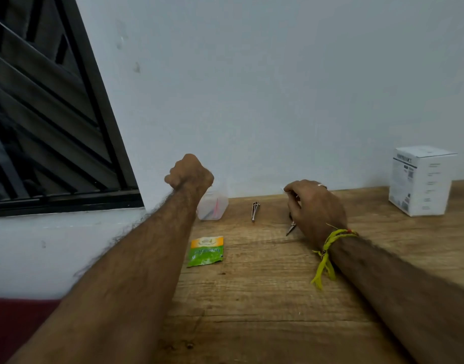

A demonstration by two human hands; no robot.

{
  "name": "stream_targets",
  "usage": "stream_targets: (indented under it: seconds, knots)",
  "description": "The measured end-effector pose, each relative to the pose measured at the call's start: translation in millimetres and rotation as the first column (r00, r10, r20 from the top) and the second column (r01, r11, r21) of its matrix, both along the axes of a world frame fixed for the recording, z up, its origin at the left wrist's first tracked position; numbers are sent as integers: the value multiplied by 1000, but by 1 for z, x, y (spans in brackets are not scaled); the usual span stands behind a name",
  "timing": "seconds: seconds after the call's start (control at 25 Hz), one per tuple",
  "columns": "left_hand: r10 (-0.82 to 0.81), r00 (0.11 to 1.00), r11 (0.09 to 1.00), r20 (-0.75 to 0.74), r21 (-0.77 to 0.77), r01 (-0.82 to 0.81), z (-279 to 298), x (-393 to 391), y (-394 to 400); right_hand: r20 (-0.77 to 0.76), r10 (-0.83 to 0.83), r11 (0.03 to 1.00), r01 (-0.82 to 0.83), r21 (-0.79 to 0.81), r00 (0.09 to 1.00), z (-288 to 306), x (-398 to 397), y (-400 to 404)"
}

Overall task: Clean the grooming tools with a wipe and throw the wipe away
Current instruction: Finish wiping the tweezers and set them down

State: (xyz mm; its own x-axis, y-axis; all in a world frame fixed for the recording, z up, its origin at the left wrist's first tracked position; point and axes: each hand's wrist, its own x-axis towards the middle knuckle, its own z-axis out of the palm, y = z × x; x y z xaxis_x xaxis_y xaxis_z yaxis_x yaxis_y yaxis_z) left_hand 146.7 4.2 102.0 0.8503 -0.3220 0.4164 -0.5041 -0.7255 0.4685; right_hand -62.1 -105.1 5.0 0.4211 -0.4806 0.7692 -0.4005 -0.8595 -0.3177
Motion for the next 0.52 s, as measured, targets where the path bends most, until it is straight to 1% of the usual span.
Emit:
stream_targets:
  seconds: [0.08, 0.12, 0.2, 0.28, 0.36, 0.44, 0.52]
  knots:
    - [5, 998, 1000, -62, 24, -3, -6, 4, -7, 18, -5, 1000, 5, 7, 1000, 1, -1, -2]
    - [0, 998, 999, -66, 42, 2, -8, 4, -7, 33, -13, 1000, 12, 11, 999, 0, -1, -3]
    - [-6, 1000, 998, 4, 69, 6, -10, -2, -6, 52, -24, 1000, 23, 7, 998, -2, -4, -6]
    - [-61, 989, 997, 137, 48, 55, -8, -13, 1, 80, -15, 1000, 14, 10, 997, -2, -5, -7]
    - [-199, 961, 977, 191, -33, 209, -11, -33, 14, 174, -20, 998, 9, 64, 985, -1, -5, -12]
    - [-364, 920, 919, 144, -102, 380, -28, -67, 28, 323, -90, 985, 37, 169, 942, 1, -11, -22]
    - [-491, 869, 861, 62, -115, 495, -51, -101, 39, 429, -199, 956, 78, 283, 881, 1, -21, -34]
